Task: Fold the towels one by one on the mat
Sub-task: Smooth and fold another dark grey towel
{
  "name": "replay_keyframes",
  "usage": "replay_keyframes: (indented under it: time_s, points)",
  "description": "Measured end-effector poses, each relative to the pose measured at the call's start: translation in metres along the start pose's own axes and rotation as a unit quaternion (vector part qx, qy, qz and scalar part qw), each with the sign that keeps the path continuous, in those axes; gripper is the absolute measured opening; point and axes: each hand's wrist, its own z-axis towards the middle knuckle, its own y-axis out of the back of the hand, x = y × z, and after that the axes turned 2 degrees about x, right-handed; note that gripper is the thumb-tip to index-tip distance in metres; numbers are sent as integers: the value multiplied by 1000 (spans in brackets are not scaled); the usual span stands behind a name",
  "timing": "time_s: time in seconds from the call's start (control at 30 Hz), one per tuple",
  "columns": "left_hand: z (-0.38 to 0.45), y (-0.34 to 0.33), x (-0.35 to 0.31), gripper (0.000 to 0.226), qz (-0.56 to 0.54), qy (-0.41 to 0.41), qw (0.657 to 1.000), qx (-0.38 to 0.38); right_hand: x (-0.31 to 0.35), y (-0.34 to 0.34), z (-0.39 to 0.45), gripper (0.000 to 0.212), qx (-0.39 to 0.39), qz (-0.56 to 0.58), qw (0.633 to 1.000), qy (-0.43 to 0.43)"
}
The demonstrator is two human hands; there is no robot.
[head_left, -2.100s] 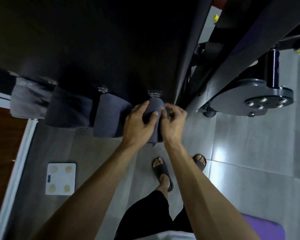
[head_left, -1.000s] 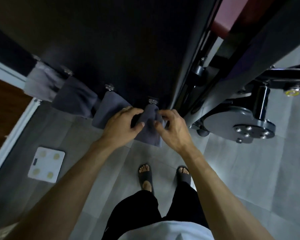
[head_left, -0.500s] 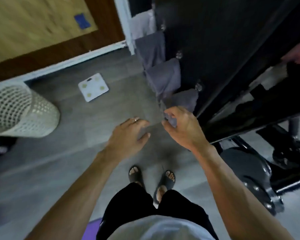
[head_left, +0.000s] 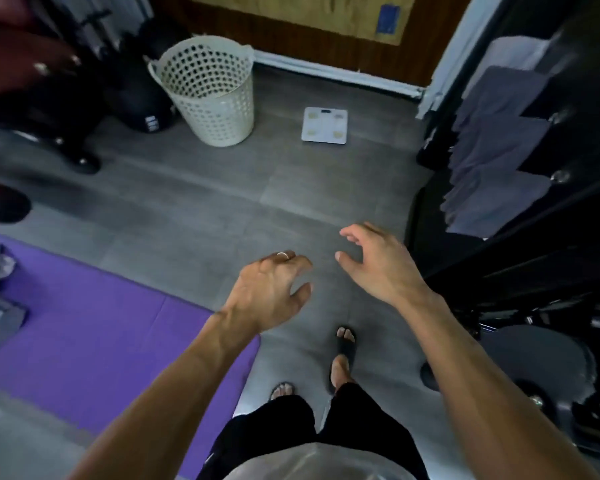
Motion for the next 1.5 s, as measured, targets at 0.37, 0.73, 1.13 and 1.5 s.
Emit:
replay_keyframes:
  time_s: [0.37,0.73,1.13,1.5]
  points:
    - [-263,-31,31,36,-9,190,978,-89,125,-108,-101,37,115,-31,975,187]
    - [-489,-68,44,35,-39,338,934,-113,257,-216,-220,36,197,-47,921,332]
    - [-705,-45,169,35,-61,403,900,-154,467,-369,-333,43,230,-76,895,374]
    - [-796,1,348,35,-49,422,897,-122,645,-502,-301,41,250,-103,877,396]
